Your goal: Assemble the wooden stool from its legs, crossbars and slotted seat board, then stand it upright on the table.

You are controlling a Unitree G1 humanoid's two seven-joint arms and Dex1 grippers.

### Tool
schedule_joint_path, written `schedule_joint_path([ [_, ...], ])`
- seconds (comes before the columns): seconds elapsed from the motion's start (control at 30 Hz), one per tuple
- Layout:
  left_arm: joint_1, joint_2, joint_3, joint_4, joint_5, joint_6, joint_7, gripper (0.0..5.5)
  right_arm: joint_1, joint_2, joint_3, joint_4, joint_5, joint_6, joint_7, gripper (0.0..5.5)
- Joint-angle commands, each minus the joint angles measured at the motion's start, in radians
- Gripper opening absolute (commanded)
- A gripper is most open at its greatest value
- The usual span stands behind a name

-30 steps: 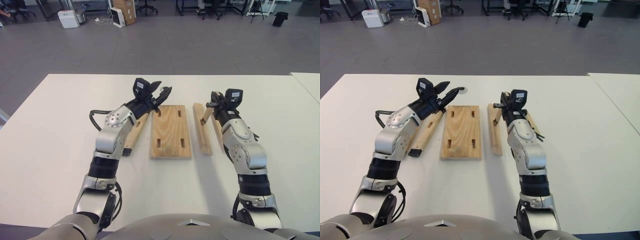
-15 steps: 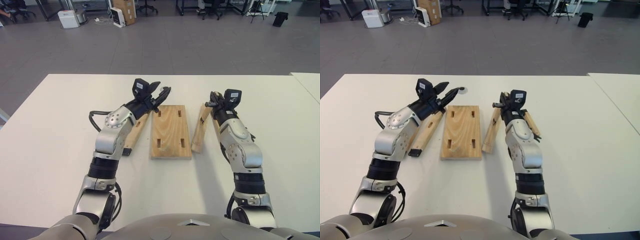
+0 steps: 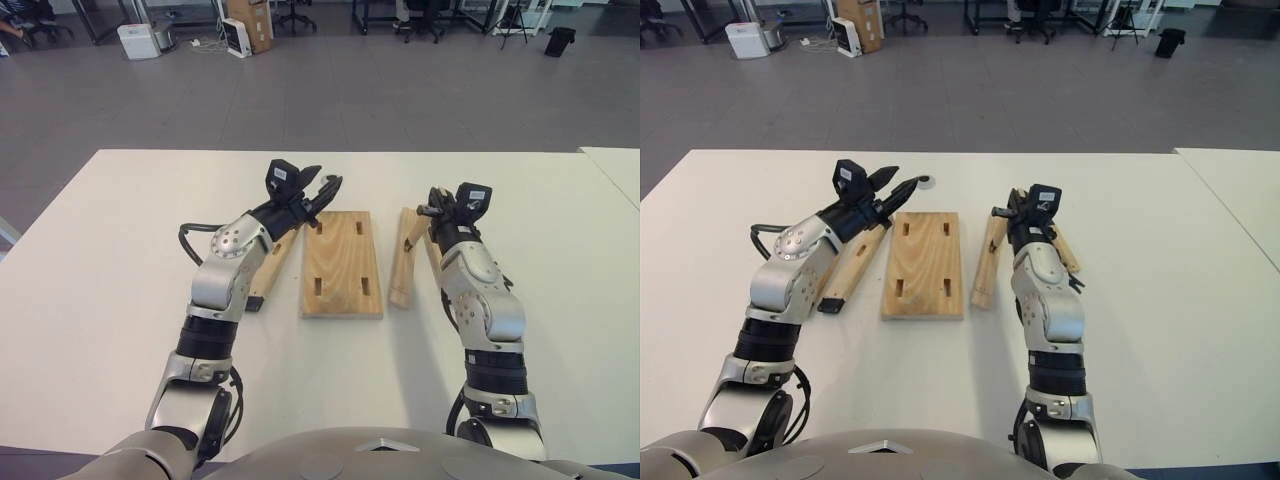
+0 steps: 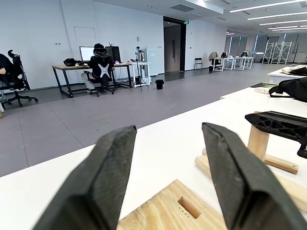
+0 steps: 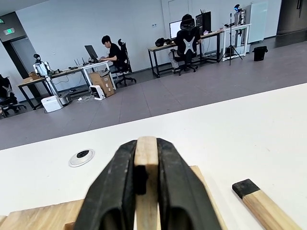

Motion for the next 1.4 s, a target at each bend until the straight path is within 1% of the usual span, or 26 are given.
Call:
schedule_joint_path([
  [0.03,0.013,0.002,-0.003,0.004,0.018,-0.003,0.011,2.49,0.022,0.022,-0.021,0.032,-0.022,0.030,-0.041,0.42],
  [0.27,0.021,-0.006,-0.014,0.006,0.023,-0.006,0.015,2.49,-0.010,0.011,-0.014,0.175,-0.023,0.041,-0.011,0.42],
  [0.37,0.027,-0.010,-0.016,0.005,0.027,-0.008,0.019,2.49,-0.019,-0.009,0.030,0.203,-0.067,0.015,0.006,0.42],
  [0.43,0.032,-0.014,-0.015,0.003,0.031,-0.011,0.022,2.49,0.017,-0.010,0.061,0.184,-0.082,-0.021,0.038,0.42],
  [0.53,0.046,-0.013,-0.022,-0.005,0.043,-0.012,0.018,2.49,0.128,-0.029,0.109,0.110,-0.102,-0.065,0.100,0.42],
  [0.87,0.081,-0.019,-0.025,-0.039,0.052,-0.009,0.040,2.49,0.284,-0.071,0.121,-0.047,-0.119,-0.086,0.175,0.42],
  [0.93,0.086,-0.021,-0.022,-0.043,0.052,-0.014,0.046,2.49,0.316,-0.079,0.122,-0.059,-0.122,-0.131,0.200,0.42],
  [1.0,0.090,-0.025,-0.019,-0.049,0.047,-0.034,0.047,2.49,0.350,-0.104,0.135,-0.030,-0.162,-0.238,0.224,0.42],
  [1.2,0.092,-0.033,-0.007,-0.047,0.040,-0.091,0.044,2.49,0.412,-0.123,0.138,0.124,-0.235,-0.555,0.242,0.42],
  [1.3,0.092,-0.035,-0.002,-0.046,0.039,-0.104,0.043,2.49,0.420,-0.102,0.116,0.172,-0.209,-0.620,0.237,0.42],
  [1.4,0.092,-0.036,-0.002,-0.044,0.041,-0.109,0.045,2.49,0.418,-0.066,0.067,0.195,-0.112,-0.613,0.245,0.42],
])
